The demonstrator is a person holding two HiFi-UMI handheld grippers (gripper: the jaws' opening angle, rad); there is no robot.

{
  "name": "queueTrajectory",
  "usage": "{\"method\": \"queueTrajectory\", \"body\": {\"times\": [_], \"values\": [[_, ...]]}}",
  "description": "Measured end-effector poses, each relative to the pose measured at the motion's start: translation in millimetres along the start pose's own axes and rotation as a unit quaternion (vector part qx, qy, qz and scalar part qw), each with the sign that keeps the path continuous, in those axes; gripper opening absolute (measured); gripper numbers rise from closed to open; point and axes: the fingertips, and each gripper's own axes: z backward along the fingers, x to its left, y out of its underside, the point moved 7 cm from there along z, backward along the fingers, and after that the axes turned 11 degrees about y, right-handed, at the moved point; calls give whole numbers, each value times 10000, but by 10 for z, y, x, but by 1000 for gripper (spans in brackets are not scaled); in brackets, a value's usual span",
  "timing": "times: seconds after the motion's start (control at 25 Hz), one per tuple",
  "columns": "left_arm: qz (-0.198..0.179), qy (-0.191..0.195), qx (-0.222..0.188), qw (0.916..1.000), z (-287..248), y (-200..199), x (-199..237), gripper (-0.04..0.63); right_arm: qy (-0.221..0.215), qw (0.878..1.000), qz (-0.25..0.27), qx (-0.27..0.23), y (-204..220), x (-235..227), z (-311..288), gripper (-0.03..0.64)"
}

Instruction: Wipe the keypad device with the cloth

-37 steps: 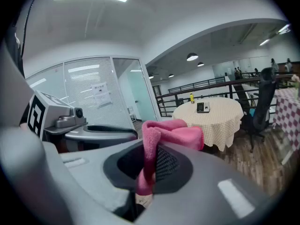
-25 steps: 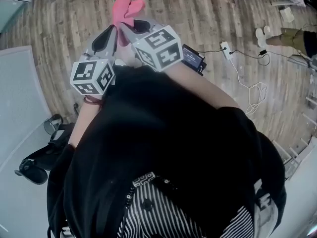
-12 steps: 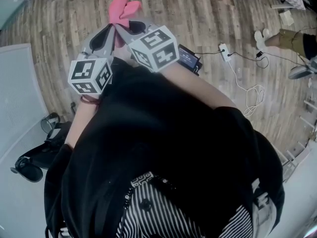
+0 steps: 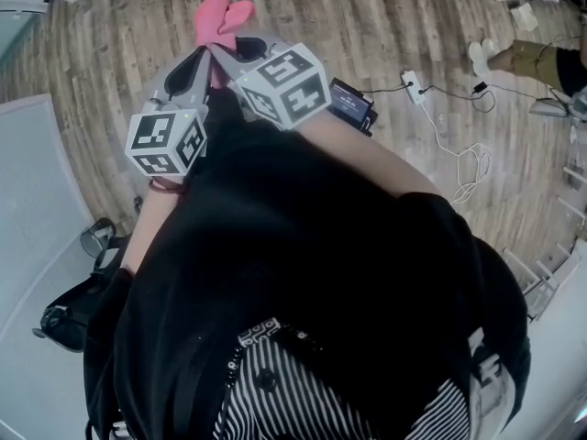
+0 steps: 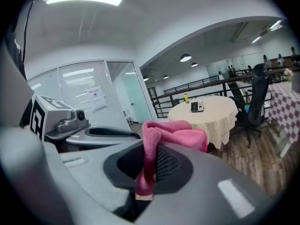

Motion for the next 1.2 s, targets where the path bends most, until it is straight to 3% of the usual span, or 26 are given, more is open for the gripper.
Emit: {"method": "queueTrajectory", "body": {"times": [0.24,0.52,1.2], "values": [[168,266,52,9995,-300,-88,307,-2,178,9996,150,141,-82,-164,-172,31],[77,507,88,9986,-602,-290,747,-3,414,9991,52,66,-357,-396,-563,31],[250,1047,198,9940,-1082,-852,2598,-3,891,9955,-64,308,-1243,-560,-2197,31]]}}
